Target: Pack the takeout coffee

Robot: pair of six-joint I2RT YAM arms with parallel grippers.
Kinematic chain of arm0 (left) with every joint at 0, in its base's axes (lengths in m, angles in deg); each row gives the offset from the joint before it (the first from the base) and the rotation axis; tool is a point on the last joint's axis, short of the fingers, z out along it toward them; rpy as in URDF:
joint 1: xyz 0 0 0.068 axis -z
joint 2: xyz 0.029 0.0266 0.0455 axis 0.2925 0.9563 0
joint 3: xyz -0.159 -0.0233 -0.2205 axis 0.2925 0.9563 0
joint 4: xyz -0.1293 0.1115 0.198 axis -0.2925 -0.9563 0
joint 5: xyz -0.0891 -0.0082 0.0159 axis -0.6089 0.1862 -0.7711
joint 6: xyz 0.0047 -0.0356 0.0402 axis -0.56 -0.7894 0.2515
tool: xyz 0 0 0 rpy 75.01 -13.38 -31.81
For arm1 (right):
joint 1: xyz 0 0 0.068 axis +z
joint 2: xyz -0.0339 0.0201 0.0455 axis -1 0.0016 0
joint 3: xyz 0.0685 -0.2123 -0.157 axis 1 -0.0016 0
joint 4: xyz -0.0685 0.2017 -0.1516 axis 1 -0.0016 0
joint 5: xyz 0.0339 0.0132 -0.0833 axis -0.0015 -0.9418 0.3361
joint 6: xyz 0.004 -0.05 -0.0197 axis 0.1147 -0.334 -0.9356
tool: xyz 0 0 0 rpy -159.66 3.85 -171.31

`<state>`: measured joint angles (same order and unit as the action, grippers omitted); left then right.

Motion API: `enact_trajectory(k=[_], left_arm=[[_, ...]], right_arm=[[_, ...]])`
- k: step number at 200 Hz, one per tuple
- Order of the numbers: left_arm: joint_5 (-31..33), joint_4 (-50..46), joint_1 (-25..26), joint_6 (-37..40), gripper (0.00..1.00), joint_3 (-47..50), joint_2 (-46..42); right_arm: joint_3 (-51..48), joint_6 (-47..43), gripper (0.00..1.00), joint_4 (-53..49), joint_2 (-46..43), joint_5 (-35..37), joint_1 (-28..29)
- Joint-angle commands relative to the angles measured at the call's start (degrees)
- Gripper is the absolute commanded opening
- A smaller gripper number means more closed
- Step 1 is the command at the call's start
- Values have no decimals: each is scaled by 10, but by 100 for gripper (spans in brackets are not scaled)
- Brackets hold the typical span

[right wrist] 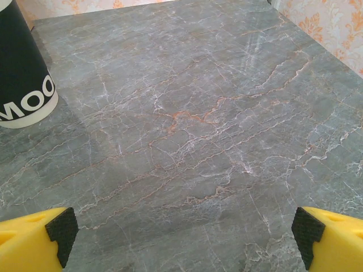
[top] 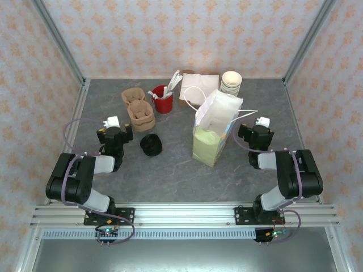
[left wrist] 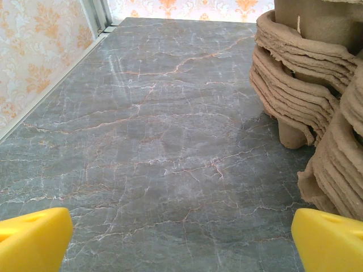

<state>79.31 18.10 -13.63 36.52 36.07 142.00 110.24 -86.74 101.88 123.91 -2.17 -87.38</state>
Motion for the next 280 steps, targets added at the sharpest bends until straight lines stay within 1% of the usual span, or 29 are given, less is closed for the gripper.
enact_trajectory(k=[1,118,128,141,153,167,175,193,200,210,230,241,248,261,280], left_arm=[[14,7,4,10,100,-14,2],[14,9,4,10,100,-12,2],[16,12,4,10,100,-11,1],[24,-23,7,10,100,-20,-24],[50,-75,14,9,100,-32,-64],[74,-117,21,8,100,-35,-117],[84,-155,22,-5,100,-43,-150],[80,-270,25,-34,100,-81,-226],[86,-312,28,-55,100,-97,-250],[90,-373,29,-86,100,-126,-281],[82,-492,32,-154,100,-188,-324],[71,-566,32,-189,100,-233,-331],[55,-602,32,-195,100,-261,-329],[23,-647,34,-200,100,-299,-326],[-1,-688,39,-216,100,-328,-332]], right_arm=[[10,8,99,14,-3,-7,-2],[7,8,99,17,-4,-7,-2],[9,12,99,12,-9,3,-2],[8,24,99,0,-30,29,-2],[7,30,99,-23,-57,47,-2],[13,33,99,-73,-96,61,-2],[19,37,99,-110,-121,72,-2],[37,53,99,-197,-179,106,-2],[45,59,99,-229,-193,120,-1],[61,76,99,-286,-234,142,-2],[128,127,99,-426,-274,169,-2],[178,164,99,-510,-281,179,-2],[216,198,99,-566,-280,188,-2],[282,234,99,-651,-272,175,-2],[366,283,99,-716,-252,122,-2]])
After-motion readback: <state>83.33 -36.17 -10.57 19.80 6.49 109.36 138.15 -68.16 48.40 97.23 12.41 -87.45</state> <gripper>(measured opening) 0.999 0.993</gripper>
